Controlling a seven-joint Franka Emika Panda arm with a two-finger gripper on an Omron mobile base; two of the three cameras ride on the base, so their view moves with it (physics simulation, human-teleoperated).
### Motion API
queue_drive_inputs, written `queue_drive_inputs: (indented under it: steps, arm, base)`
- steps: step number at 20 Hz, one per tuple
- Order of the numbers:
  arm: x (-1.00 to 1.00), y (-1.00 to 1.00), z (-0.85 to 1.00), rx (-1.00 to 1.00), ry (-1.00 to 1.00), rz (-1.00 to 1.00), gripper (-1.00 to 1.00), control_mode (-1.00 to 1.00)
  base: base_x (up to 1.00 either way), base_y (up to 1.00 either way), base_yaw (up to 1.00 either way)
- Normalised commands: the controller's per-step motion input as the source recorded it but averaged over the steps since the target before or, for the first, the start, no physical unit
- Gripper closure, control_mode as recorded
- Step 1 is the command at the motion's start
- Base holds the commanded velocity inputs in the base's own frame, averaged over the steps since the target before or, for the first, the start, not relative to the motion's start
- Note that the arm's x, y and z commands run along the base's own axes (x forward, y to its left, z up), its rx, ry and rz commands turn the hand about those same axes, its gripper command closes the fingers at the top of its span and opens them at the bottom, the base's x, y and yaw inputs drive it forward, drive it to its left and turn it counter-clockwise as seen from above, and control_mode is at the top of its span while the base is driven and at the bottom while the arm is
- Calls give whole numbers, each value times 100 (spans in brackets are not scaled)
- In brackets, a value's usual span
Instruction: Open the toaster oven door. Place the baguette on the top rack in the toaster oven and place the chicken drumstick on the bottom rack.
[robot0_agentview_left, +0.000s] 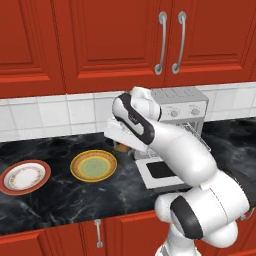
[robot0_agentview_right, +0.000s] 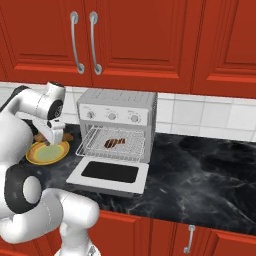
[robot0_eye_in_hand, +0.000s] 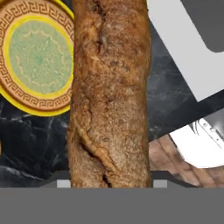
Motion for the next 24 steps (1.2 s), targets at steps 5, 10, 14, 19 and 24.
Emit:
queue_drive_inputs:
  steps: [5,10,14,19,24]
  arm:
    - [18,-57,7,-12,3,-31,100,-100]
    - [24,-58,0,-9,7,-32,100,-100]
    - [24,-58,4,-5,1,-24,100,-100]
    - [22,-47,-16,-7,0,-13,100,-100]
    - [15,-49,-21,-5,0,-10,100,-100]
  base:
    - [0,0,0]
    - [0,0,0]
    - [0,0,0]
    - [0,0,0]
    - [0,0,0]
